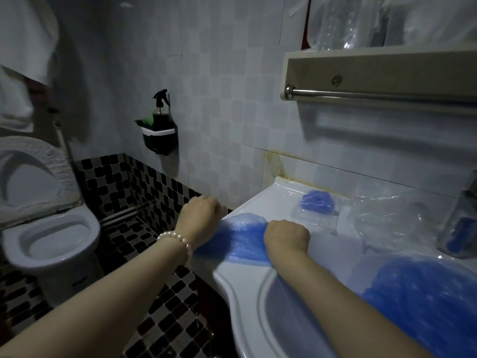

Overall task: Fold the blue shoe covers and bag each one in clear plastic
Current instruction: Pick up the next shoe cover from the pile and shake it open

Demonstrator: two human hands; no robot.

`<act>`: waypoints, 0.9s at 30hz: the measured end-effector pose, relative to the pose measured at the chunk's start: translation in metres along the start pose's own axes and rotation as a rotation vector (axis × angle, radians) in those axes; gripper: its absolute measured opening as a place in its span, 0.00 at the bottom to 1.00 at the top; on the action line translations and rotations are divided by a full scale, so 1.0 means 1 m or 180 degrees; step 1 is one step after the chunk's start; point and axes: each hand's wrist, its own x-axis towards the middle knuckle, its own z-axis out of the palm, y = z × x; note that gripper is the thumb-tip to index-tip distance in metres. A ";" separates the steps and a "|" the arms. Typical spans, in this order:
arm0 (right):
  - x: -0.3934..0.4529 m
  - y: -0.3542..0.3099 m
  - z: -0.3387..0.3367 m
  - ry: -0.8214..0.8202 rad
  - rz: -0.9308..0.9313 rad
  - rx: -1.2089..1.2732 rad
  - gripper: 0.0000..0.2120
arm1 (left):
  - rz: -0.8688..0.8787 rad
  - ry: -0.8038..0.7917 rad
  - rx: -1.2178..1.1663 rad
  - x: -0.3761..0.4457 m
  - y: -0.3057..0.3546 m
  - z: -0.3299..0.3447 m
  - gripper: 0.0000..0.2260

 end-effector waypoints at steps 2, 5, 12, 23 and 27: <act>-0.002 0.000 -0.001 0.0026 -0.0014 0.0061 0.17 | -0.0263 -0.0668 -0.1009 0.013 0.012 0.000 0.20; -0.004 0.003 -0.001 0.0079 -0.0051 0.0123 0.17 | -0.0311 -0.1609 -0.1059 0.027 0.026 0.006 0.22; -0.005 0.024 -0.002 -0.0031 -0.0080 0.0630 0.16 | -0.0390 -0.1768 -0.1328 0.032 0.036 0.006 0.11; -0.017 0.070 -0.021 0.1527 -0.2222 0.2028 0.37 | 0.2062 0.0961 -0.0274 -0.022 0.025 -0.001 0.07; -0.024 0.067 0.023 0.1772 -0.2796 0.1331 0.11 | 0.2113 0.0377 -0.0328 -0.045 0.007 0.023 0.10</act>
